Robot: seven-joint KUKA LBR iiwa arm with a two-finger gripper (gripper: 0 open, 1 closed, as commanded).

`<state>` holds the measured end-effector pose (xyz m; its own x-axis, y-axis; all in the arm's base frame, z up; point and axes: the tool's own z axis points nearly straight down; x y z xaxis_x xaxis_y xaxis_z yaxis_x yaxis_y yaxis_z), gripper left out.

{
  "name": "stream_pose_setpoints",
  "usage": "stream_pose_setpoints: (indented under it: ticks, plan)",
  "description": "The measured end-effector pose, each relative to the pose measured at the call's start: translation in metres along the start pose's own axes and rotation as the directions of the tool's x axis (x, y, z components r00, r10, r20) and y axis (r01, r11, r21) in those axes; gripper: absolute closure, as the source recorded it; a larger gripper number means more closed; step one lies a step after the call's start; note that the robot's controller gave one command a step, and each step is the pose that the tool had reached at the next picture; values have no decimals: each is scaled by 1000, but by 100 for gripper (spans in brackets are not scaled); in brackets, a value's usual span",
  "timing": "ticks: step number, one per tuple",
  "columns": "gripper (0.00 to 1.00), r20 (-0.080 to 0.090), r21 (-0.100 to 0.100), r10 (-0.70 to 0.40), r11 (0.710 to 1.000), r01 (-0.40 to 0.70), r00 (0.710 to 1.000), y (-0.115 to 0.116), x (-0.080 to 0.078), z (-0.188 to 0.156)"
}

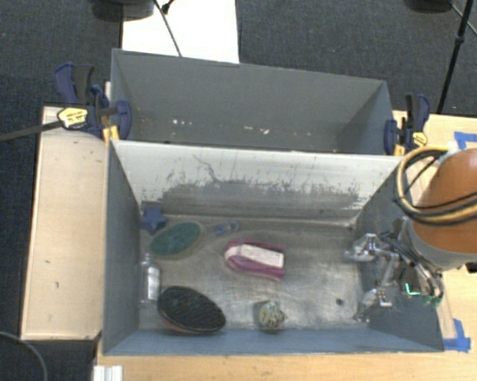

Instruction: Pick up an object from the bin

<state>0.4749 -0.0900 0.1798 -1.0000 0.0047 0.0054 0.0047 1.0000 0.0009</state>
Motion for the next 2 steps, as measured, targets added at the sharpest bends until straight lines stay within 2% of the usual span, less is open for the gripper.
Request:
stream_pose_setpoints:
  ticks: [1, 2]
  plan:
    - [0, 8, -2, -142, 990, 142, 990, 73, -50, 61]
    - [0, 15, 1, -114, 993, 114, 993, 114, -86, 108]
